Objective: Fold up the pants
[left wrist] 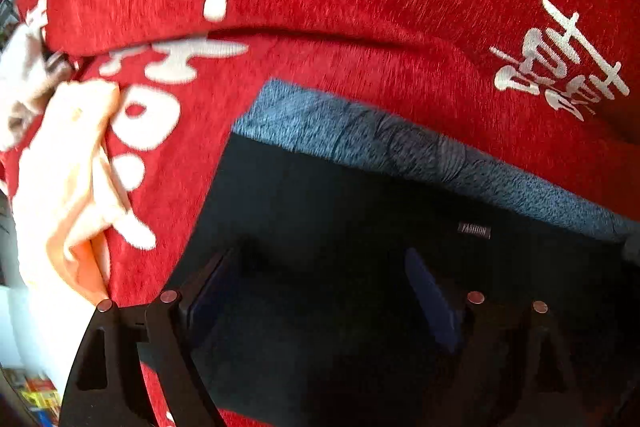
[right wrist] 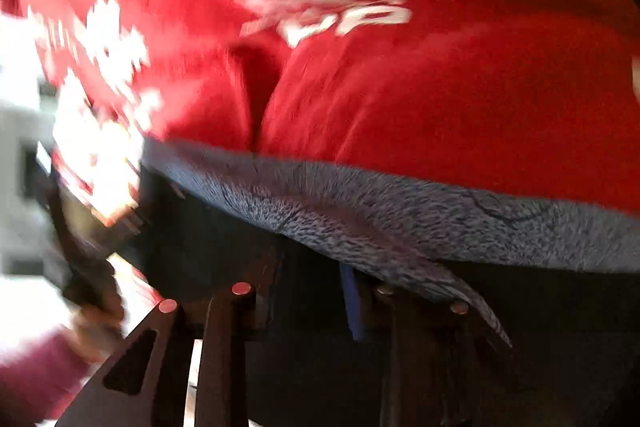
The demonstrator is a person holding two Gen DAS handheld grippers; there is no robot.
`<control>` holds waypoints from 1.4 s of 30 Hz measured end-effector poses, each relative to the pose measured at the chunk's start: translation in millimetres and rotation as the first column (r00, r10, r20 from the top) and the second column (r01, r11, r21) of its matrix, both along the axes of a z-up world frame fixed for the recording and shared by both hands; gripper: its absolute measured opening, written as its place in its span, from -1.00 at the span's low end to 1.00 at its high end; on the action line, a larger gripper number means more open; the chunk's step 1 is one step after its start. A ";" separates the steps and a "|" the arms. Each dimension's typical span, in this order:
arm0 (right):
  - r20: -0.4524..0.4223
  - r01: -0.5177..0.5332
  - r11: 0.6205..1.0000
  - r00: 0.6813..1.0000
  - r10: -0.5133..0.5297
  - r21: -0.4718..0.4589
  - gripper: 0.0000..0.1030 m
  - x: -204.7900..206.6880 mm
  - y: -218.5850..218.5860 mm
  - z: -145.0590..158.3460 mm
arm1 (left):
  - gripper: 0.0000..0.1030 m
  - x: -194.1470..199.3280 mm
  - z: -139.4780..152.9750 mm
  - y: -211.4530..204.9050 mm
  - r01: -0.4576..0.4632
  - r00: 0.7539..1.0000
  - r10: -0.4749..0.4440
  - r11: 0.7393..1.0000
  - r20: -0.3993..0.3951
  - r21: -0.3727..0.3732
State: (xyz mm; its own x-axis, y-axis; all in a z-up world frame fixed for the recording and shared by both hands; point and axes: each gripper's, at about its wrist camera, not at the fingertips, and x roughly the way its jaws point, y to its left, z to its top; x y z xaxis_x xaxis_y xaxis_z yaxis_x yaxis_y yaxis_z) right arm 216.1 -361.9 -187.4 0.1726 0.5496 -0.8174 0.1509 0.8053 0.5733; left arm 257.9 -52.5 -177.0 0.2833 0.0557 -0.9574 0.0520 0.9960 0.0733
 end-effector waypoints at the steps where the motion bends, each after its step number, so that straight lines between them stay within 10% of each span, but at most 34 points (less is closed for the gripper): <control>1: -0.004 0.064 0.997 0.998 -0.064 0.040 -0.47 -3.6 -15.6 4.2 | 0.66 -2.6 2.2 3.1 -0.013 1.000 0.013 1.000 -0.012 0.001; 13: 0.032 0.228 0.967 0.972 -0.233 0.113 -0.01 -117.1 -59.4 61.5 | 0.65 -75.0 45.8 -49.0 0.132 0.986 -0.135 0.991 -0.102 -0.035; 22: 0.057 0.412 0.909 0.908 -0.415 0.063 0.03 -256.0 -81.8 67.7 | 0.66 -137.7 65.3 -153.7 0.413 0.888 -0.451 0.868 -0.090 -0.276; 33: -0.019 0.704 0.708 0.708 -0.706 -0.064 0.17 -445.2 -141.6 36.5 | 0.66 -206.1 51.0 -269.5 0.459 0.795 -0.586 0.751 -0.157 -0.475; 42: -0.111 0.709 0.699 0.705 -0.700 0.096 0.17 -493.7 -182.2 -21.6 | 0.66 -222.8 20.5 -320.4 0.398 0.800 -0.557 0.772 -0.225 -0.495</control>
State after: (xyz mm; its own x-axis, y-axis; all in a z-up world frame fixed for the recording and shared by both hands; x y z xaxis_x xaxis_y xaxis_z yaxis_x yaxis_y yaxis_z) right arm -277.7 -544.1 -209.0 0.5026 0.3827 -0.7752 0.6833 0.3735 0.6274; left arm 35.1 -372.9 -156.5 -0.1811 -0.4083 -0.8947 0.4710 0.7626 -0.4434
